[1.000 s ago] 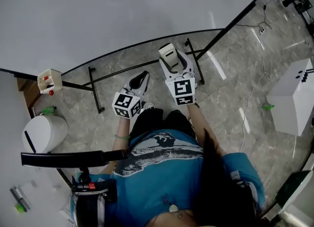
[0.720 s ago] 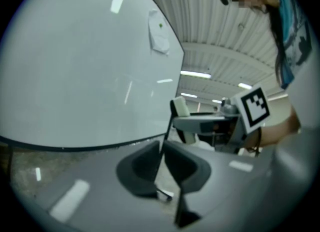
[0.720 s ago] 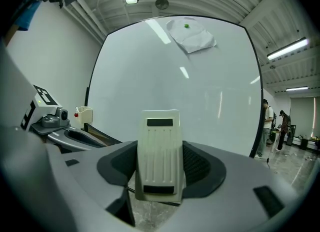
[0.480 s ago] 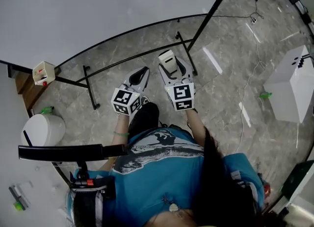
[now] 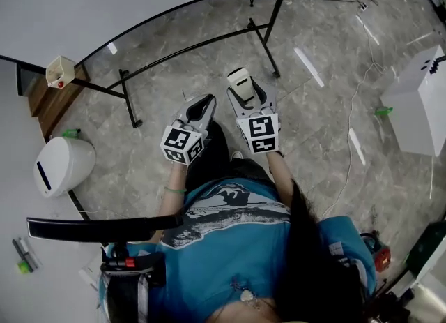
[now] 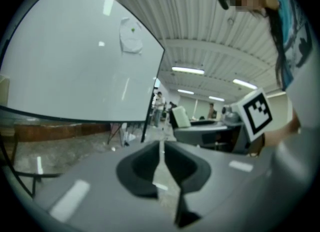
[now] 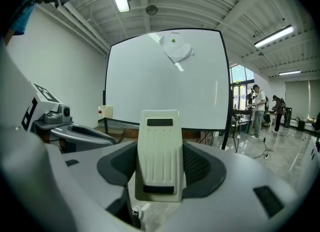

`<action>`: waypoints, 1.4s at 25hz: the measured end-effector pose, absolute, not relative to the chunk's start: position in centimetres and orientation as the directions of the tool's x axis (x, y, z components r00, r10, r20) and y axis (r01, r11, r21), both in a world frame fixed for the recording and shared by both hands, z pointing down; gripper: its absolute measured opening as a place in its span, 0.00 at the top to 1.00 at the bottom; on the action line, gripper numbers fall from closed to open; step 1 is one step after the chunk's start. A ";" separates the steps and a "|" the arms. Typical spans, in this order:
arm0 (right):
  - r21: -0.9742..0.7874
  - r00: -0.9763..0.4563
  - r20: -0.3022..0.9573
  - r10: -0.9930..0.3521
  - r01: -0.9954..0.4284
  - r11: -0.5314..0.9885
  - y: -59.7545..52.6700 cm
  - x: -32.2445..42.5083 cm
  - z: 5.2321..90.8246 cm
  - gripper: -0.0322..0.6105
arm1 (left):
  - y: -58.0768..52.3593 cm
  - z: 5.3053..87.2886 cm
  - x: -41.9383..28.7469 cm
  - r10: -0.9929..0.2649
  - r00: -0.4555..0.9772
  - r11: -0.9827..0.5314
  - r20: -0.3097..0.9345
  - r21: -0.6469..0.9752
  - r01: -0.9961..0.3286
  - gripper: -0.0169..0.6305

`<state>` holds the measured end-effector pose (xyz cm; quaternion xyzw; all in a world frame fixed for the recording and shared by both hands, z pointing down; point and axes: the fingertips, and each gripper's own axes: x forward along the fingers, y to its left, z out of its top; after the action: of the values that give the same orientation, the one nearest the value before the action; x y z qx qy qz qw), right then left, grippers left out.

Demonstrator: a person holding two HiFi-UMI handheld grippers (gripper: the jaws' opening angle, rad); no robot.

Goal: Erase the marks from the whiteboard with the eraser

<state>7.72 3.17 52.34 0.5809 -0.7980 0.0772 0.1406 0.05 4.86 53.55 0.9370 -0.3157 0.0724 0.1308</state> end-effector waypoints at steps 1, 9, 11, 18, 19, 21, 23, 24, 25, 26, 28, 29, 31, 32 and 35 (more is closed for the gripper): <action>0.031 -0.289 0.319 -0.903 -0.949 0.315 4.2 7.7 52.6 0.54 | 6.0 53.7 0.0 -0.574 0.786 -0.764 0.229 0.197 -0.615 0.93; -0.035 -0.348 0.370 -0.862 -0.932 0.361 10.2 5.8 54.2 0.54 | 10.8 53.3 -0.6 -0.576 0.776 -0.761 0.255 0.180 -0.624 0.93; -0.059 -0.366 0.375 -0.852 -0.927 0.372 10.8 5.4 54.3 0.54 | 11.3 52.9 -0.2 -0.571 0.785 -0.770 0.242 0.175 -0.614 0.93; -0.075 -0.398 0.387 -0.832 -0.913 0.402 13.0 2.7 54.0 0.54 | 14.4 52.4 -2.7 -0.574 0.783 -0.775 0.239 0.149 -0.614 0.93; -0.078 -0.401 0.386 -0.831 -0.912 0.403 13.3 2.2 54.0 0.54 | 14.7 52.4 -3.7 -0.586 0.776 -0.766 0.235 0.153 -0.625 0.93; -0.082 -0.405 0.378 -0.833 -0.911 0.405 14.0 0.8 53.7 0.54 | 15.3 52.3 -5.9 -0.608 0.761 -0.747 0.227 0.162 -0.645 0.93; -0.073 -0.399 0.373 -0.838 -0.912 0.403 14.9 -0.7 53.5 0.54 | 16.1 52.4 -8.2 -0.620 0.751 -0.735 0.226 0.168 -0.657 0.93; -0.066 -0.395 0.373 -0.839 -0.914 0.401 15.4 -1.6 53.4 0.54 | 16.7 52.5 -9.3 -0.623 0.748 -0.731 0.227 0.170 -0.661 0.93; -0.060 -0.393 0.375 -0.840 -0.914 0.401 16.0 -2.5 53.4 0.54 | 17.3 52.6 -10.4 -0.626 0.746 -0.728 0.227 0.173 -0.663 0.93; -0.056 -0.392 0.376 -0.840 -0.914 0.402 16.7 -3.5 53.3 0.54 | 17.9 52.7 -11.4 -0.628 0.745 -0.726 0.226 0.176 -0.665 0.93; -0.052 -0.391 0.375 -0.840 -0.914 0.402 18.0 -5.4 53.3 0.54 | 19.2 52.8 -13.2 -0.626 0.747 -0.727 0.222 0.180 -0.663 0.93; -0.050 -0.389 0.374 -0.842 -0.915 0.401 18.6 -6.5 53.4 0.54 | 19.7 52.9 -14.1 -0.624 0.750 -0.730 0.220 0.180 -0.660 0.93; -0.044 -0.385 0.375 -0.843 -0.916 0.399 19.9 -8.6 53.5 0.54 | 20.8 53.1 -15.9 -0.617 0.757 -0.735 0.216 0.183 -0.652 0.93; -0.040 -0.385 0.376 -0.843 -0.916 0.400 20.5 -9.6 53.6 0.54 | 21.3 53.2 -16.7 -0.614 0.760 -0.738 0.214 0.186 -0.649 0.93; -0.031 -0.388 0.390 -0.835 -0.912 0.410 22.4 -12.3 54.2 0.54 | 22.8 53.6 -18.9 -0.605 0.769 -0.745 0.209 0.192 -0.638 0.93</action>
<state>-12.33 22.38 54.21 0.5298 -0.8243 0.1206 0.1589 -18.91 22.77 53.57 0.9318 -0.3335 0.0668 0.1270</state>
